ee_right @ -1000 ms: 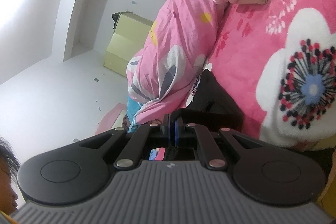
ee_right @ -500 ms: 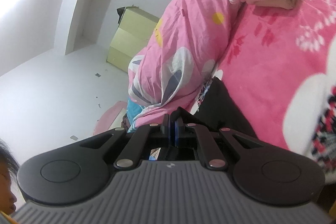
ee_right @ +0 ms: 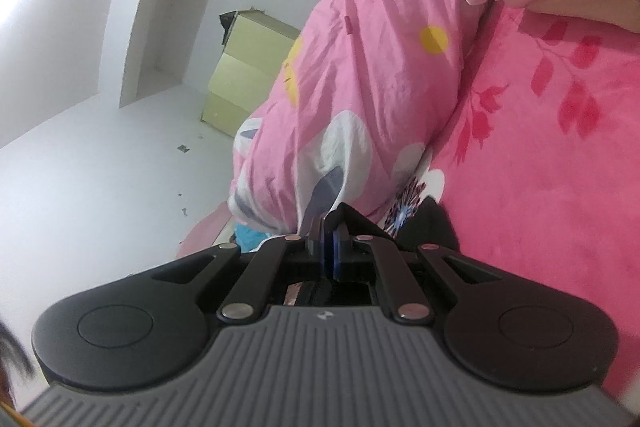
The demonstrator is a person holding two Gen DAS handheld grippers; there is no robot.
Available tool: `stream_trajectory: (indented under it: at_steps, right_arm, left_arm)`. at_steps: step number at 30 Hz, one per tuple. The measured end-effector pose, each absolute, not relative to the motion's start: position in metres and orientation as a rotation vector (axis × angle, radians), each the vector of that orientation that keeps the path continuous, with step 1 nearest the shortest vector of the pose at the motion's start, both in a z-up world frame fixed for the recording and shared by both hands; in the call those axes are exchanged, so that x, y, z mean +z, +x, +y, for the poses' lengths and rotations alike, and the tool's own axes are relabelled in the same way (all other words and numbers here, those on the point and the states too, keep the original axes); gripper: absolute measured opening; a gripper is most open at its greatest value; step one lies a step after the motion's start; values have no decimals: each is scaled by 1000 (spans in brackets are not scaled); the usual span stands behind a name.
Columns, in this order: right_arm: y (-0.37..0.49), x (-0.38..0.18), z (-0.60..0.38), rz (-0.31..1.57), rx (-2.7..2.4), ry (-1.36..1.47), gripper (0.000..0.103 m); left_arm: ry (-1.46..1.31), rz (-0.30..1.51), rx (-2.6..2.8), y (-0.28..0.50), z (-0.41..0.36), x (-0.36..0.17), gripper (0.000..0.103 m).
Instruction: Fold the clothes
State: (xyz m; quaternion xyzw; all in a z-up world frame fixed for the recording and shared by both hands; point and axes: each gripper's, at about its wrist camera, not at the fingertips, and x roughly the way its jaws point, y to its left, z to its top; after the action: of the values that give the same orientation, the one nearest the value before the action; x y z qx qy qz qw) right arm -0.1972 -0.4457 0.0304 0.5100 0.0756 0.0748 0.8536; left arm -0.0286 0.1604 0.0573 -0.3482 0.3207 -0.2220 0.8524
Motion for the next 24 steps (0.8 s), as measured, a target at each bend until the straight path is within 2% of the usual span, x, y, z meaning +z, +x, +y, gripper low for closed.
stream_trajectory:
  at_steps: [10, 21, 24]
  right_arm:
    - [-97, -5, -485, 236, 116, 1092, 2]
    - [-27, -64, -511, 333, 89, 1211, 2]
    - [-15, -84, -519, 345, 87, 1295, 6]
  left_arm:
    - [-743, 715, -410, 66, 133, 22, 5]
    - [-777, 811, -363, 122, 125, -27, 6]
    - [-852, 814, -355, 127, 133, -36, 15]
